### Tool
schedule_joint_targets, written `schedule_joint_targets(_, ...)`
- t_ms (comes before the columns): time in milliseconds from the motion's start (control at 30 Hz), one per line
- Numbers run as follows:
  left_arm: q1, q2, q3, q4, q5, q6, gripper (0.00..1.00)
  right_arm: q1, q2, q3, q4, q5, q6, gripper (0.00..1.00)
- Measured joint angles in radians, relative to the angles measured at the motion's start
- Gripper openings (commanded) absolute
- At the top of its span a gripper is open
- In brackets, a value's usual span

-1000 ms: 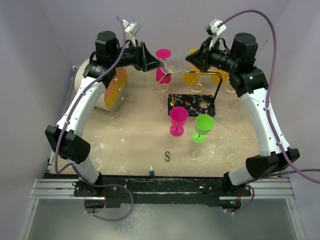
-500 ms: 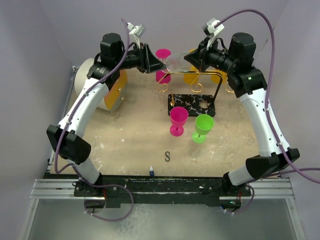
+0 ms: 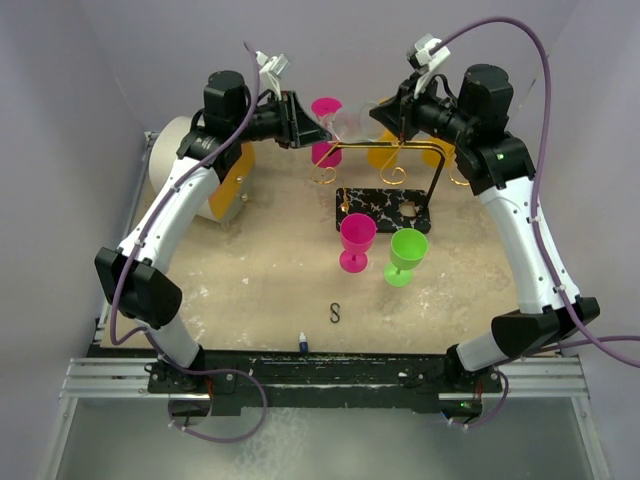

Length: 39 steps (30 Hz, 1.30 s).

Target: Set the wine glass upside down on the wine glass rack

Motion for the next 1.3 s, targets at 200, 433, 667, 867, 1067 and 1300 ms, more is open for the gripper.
schedule_joint_targets(200, 0.0, 0.0, 0.0, 0.021, 0.0, -0.009, 0.39, 0.004, 0.0, 0.0, 0.0, 0.0, 0.0, 0.0)
schedule_joint_targets(433, -0.001, 0.0, 0.0, 0.024, 0.002, -0.009, 0.3, 0.008, 0.001, 0.0, -0.001, -0.001, 0.0, 0.0)
schedule_joint_targets(667, 0.0, 0.0, -0.003, 0.044, 0.008, -0.008, 0.05, 0.012, 0.001, 0.0, -0.002, -0.005, -0.003, 0.0)
schedule_joint_targets(867, 0.002, 0.002, -0.01, 0.05, 0.0, -0.034, 0.0, 0.012, 0.001, 0.0, -0.007, -0.007, -0.02, 0.0)
schedule_joint_targets(1067, 0.002, 0.002, -0.011, 0.05, -0.003, -0.033, 0.0, 0.012, 0.001, 0.0, -0.01, -0.004, -0.037, 0.14)
schedule_joint_targets(1300, 0.008, 0.002, -0.011, 0.017, -0.016, -0.001, 0.0, 0.014, -0.006, -0.021, -0.01, 0.001, -0.044, 0.35)
